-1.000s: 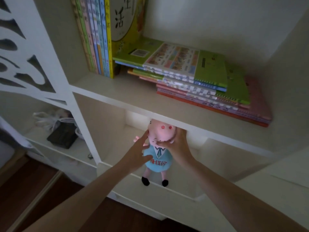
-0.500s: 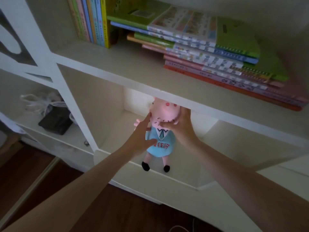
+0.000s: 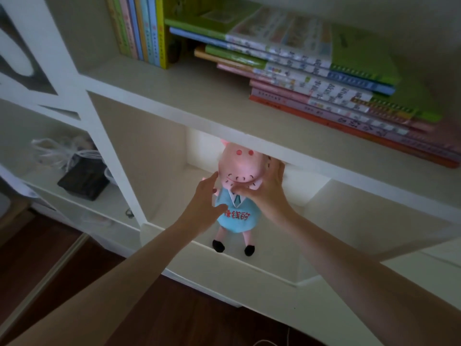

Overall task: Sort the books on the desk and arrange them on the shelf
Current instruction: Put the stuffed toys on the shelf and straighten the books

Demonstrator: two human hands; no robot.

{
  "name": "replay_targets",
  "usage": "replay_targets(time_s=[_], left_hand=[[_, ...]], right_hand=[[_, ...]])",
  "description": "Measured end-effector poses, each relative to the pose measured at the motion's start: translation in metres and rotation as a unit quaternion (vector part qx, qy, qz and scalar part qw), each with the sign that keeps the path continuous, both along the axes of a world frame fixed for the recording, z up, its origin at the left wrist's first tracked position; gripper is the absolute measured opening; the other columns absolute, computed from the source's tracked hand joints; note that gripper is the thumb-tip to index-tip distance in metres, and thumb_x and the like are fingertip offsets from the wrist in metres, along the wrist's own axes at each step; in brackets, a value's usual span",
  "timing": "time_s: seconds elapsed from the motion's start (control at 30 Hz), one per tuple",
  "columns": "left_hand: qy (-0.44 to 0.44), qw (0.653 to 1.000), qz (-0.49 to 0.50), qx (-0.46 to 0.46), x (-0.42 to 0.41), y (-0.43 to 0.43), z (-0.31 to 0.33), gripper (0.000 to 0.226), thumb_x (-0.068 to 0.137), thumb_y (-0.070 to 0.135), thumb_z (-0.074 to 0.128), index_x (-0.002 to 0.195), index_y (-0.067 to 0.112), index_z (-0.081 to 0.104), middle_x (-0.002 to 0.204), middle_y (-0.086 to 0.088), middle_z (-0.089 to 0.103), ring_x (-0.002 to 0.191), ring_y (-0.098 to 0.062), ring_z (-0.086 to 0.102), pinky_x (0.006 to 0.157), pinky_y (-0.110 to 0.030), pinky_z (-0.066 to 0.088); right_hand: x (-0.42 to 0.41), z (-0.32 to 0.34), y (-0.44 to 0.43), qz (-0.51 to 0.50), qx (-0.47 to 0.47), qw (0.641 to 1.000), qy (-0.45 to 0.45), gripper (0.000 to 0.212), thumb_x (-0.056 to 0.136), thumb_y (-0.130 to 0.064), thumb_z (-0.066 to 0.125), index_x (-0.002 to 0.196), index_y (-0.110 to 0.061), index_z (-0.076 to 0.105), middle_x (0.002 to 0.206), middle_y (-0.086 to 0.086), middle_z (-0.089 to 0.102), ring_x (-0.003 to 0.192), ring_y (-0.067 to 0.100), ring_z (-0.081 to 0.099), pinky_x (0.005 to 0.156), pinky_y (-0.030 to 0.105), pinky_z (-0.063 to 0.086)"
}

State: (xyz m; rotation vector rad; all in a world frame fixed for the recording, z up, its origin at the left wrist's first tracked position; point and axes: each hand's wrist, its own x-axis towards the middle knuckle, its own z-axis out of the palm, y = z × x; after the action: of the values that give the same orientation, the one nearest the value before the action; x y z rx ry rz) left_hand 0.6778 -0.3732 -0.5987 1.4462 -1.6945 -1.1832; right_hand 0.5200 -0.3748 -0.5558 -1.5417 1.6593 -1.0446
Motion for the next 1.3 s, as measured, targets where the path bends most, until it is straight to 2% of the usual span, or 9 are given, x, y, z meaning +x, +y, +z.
replay_targets(time_s=[0.07,0.17,0.3,0.47,0.57,0.73,0.97,1.13,1.3], left_hand=[[0.003,1.0,0.016,-0.02,0.004,0.003,0.007,0.074,0.089,0.003,0.06,0.149,0.021,0.021,0.143,-0.008,0.034,0.114,-0.005,0.041,0.085,-0.021,0.045],[0.017,0.997,0.006,-0.079,0.011,0.014,0.023,0.061,0.089,0.001,0.059,0.141,0.023,0.036,0.137,-0.002,0.04,0.114,-0.006,0.046,0.085,-0.014,0.046],[-0.002,0.989,-0.029,-0.147,0.024,0.027,0.042,0.05,0.088,0.002,0.061,0.13,0.025,0.048,0.131,0.009,0.043,0.112,0.001,0.051,0.092,-0.01,0.045],[-0.031,0.997,0.039,-0.055,0.034,0.019,0.032,0.054,0.087,0.002,0.063,0.135,0.017,0.042,0.131,-0.002,0.047,0.105,-0.006,0.052,0.095,-0.027,0.048],[-0.004,0.996,0.07,0.062,0.035,0.01,0.019,0.068,0.087,-0.002,0.061,0.145,0.008,0.027,0.143,-0.016,0.039,0.111,-0.021,0.052,0.082,-0.015,0.045],[0.112,0.982,0.028,0.151,0.021,0.008,0.007,0.073,0.088,-0.021,0.045,0.149,0.006,0.016,0.138,-0.023,0.045,0.081,-0.006,0.051,0.051,-0.008,0.045],[0.201,0.95,0.111,0.212,0.03,-0.005,-0.013,0.056,0.085,-0.001,0.062,0.135,0.013,0.041,0.12,-0.003,0.059,0.103,-0.019,0.057,0.081,-0.036,0.048],[0.124,0.982,0.142,0.017,0.019,-0.006,-0.009,0.067,0.083,-0.01,0.061,0.142,0.011,0.036,0.128,-0.001,0.046,0.114,-0.017,0.049,0.085,-0.026,0.046],[0.011,0.989,0.136,-0.059,0.032,-0.004,-0.019,0.069,0.08,0.007,0.063,0.144,0.011,0.036,0.131,-0.002,0.05,0.118,-0.014,0.046,0.099,-0.034,0.04]], right_hand=[[-0.001,0.007,0.007,0.01,0.011,1.0,0.005,0.064,0.069,-0.004,0.084,0.092,-0.027,0.03,0.093,-0.02,0.027,0.08,-0.018,0.034,0.075,-0.004,0.028],[-0.002,0.017,0.02,0.009,0.024,1.0,-0.001,0.064,0.072,-0.005,0.082,0.079,-0.032,0.025,0.089,-0.019,0.025,0.076,-0.022,0.031,0.08,0.008,0.025],[-0.011,0.017,0.034,0.035,0.035,0.999,0.019,0.056,0.072,-0.014,0.084,0.099,-0.025,0.036,0.102,-0.008,0.031,0.103,0.001,0.023,0.089,0.012,0.02],[-0.006,-0.016,0.029,0.033,0.03,0.999,0.032,0.09,0.066,-0.022,0.088,0.138,-0.012,0.033,0.123,-0.003,0.033,0.128,0.021,0.034,0.11,0.033,0.029],[0.013,-0.041,0.021,0.048,0.091,0.995,-0.015,0.092,0.055,-0.037,0.079,0.135,-0.03,0.034,0.124,-0.004,0.046,0.123,0.022,0.045,0.1,0.036,0.041],[0.037,-0.072,0.007,0.005,0.111,0.991,0.074,0.098,0.059,-0.036,0.088,0.139,-0.016,0.035,0.123,0.005,0.047,0.117,0.023,0.042,0.09,0.027,0.033],[0.009,-0.087,0.0,0.024,0.099,0.988,-0.118,0.07,0.058,-0.014,0.079,0.119,-0.016,0.047,0.115,0.007,0.061,0.101,0.015,0.063,0.08,0.024,0.055],[0.01,-0.096,-0.009,0.071,0.1,0.976,-0.182,0.06,0.079,0.012,0.07,0.127,-0.011,0.04,0.119,0.011,0.056,0.093,0.003,0.064,0.075,0.018,0.053],[0.03,-0.094,-0.034,0.123,0.168,0.97,-0.127,0.098,0.059,-0.039,0.087,0.143,-0.028,0.037,0.128,0.004,0.054,0.114,0.023,0.055,0.079,0.024,0.054]])
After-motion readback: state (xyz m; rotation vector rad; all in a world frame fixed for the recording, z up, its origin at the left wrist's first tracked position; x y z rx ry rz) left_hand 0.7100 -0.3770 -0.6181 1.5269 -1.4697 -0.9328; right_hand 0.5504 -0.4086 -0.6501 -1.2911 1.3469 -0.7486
